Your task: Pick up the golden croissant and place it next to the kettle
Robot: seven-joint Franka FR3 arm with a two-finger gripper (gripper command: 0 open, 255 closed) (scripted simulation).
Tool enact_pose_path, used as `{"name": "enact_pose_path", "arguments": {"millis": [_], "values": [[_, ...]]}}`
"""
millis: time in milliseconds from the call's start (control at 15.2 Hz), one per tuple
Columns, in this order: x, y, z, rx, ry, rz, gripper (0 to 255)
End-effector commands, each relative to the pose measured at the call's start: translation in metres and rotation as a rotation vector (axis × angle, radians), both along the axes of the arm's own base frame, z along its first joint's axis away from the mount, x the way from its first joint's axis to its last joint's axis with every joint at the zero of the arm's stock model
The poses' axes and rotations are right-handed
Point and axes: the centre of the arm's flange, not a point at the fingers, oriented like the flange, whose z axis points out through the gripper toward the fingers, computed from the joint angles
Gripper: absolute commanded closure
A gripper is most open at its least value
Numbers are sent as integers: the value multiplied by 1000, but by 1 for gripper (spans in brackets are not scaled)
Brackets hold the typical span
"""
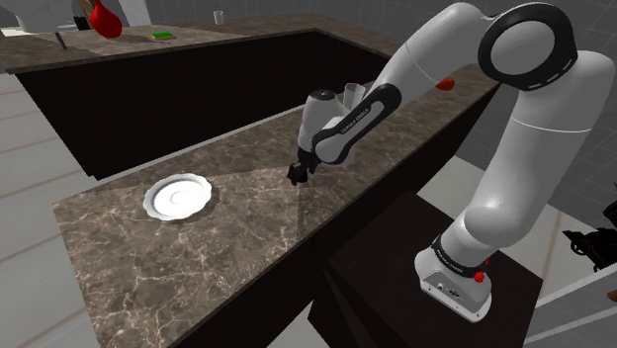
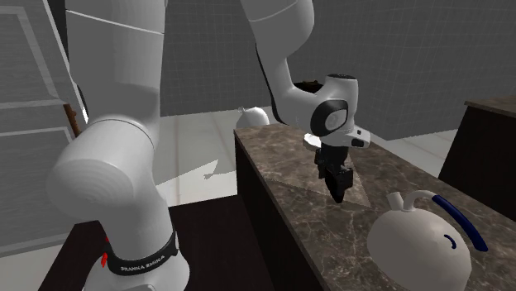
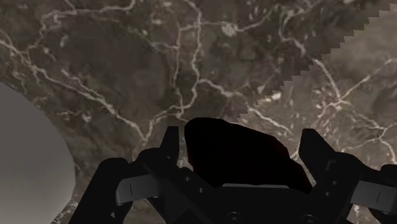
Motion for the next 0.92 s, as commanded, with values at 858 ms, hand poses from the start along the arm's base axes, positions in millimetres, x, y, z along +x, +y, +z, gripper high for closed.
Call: {"name": "enact_pose_path", "arguments": {"millis": [858], "values": [[-5, -13, 42, -4, 24, -10, 0]]}}
